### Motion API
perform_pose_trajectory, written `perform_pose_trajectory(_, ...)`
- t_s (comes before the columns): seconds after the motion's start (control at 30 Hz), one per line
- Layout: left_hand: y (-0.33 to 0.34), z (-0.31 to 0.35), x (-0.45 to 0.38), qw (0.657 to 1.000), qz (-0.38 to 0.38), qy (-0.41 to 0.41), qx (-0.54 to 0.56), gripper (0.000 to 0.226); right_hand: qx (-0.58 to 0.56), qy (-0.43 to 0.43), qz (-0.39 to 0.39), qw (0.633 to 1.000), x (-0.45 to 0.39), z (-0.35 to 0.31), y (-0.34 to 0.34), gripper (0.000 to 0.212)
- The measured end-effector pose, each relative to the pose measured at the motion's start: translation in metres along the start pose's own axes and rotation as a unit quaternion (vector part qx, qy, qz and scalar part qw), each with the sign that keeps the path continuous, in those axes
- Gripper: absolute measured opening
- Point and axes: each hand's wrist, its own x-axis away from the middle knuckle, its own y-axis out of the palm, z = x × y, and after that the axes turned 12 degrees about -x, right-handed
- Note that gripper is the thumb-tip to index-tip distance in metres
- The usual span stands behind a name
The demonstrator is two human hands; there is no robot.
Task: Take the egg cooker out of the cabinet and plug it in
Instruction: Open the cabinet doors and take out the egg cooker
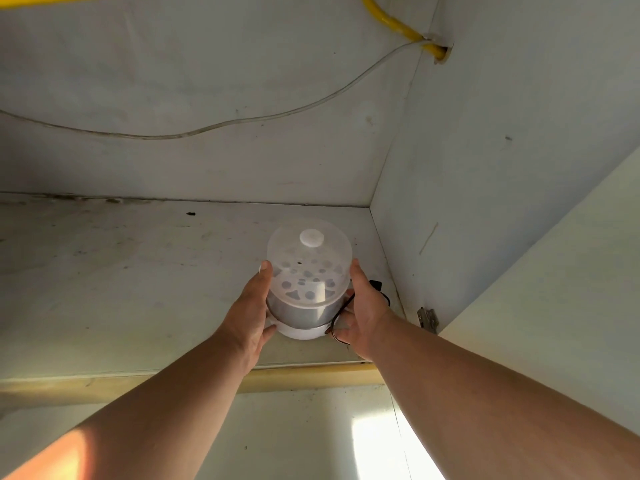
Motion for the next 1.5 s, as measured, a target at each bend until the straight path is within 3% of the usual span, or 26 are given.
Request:
perform_pose_trajectory(0.27, -0.008, 0.021, 0.055, 1.000, 0.013, 0.022, -0.013, 0.030, -0.012, -0.005, -0.006, 1.000, 0.051, 0.004, 0.007, 0.070)
perform_pose_trajectory(0.57, -0.023, 0.062, 0.199, 0.997, 0.079, -0.008, 0.022, 0.024, 0.031, 0.013, 0.011, 0.999, 0.198, 0.001, 0.021, 0.074)
perform_pose_trajectory(0.8, -0.033, 0.113, 0.348, 0.996, 0.082, -0.034, 0.024, 0.053, 0.084, 0.044, 0.011, 0.995, 0.349, -0.022, 0.028, 0.066)
perform_pose_trajectory(1.13, -0.028, 0.241, 0.517, 0.997, 0.074, -0.015, 0.005, 0.046, 0.084, 0.068, 0.009, 0.994, 0.531, -0.093, 0.049, 0.077)
perform_pose_trajectory(1.5, -0.025, 0.391, 0.631, 0.996, 0.064, 0.056, 0.021, 0.069, 0.073, 0.013, -0.038, 0.996, 0.680, -0.201, 0.088, 0.098)
